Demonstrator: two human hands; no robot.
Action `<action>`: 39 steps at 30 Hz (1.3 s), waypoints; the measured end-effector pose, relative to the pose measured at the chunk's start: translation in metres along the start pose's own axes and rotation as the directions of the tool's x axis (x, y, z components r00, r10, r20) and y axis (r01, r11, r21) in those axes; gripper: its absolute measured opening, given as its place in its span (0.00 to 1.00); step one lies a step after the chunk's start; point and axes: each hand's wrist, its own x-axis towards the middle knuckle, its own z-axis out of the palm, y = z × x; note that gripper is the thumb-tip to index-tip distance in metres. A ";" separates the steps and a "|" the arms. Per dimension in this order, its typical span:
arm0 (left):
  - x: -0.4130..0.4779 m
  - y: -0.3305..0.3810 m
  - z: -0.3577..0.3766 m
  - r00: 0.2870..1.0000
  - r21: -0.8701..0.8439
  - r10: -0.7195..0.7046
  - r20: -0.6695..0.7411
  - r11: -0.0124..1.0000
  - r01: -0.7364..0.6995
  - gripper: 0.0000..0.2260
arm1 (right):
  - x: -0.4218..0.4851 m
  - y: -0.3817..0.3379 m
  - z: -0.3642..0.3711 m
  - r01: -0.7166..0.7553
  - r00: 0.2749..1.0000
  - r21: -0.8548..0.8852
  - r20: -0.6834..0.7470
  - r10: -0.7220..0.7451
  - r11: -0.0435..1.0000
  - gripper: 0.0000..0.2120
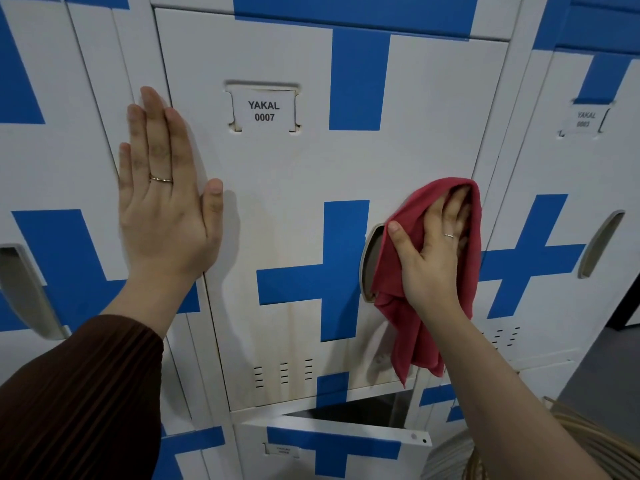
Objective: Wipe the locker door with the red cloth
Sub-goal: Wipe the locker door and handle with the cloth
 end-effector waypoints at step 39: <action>0.001 0.001 -0.001 1.000 0.009 -0.008 -0.008 1.000 0.008 0.27 | -0.018 0.017 0.004 0.022 1.000 0.008 -0.022 -0.022 1.000 0.37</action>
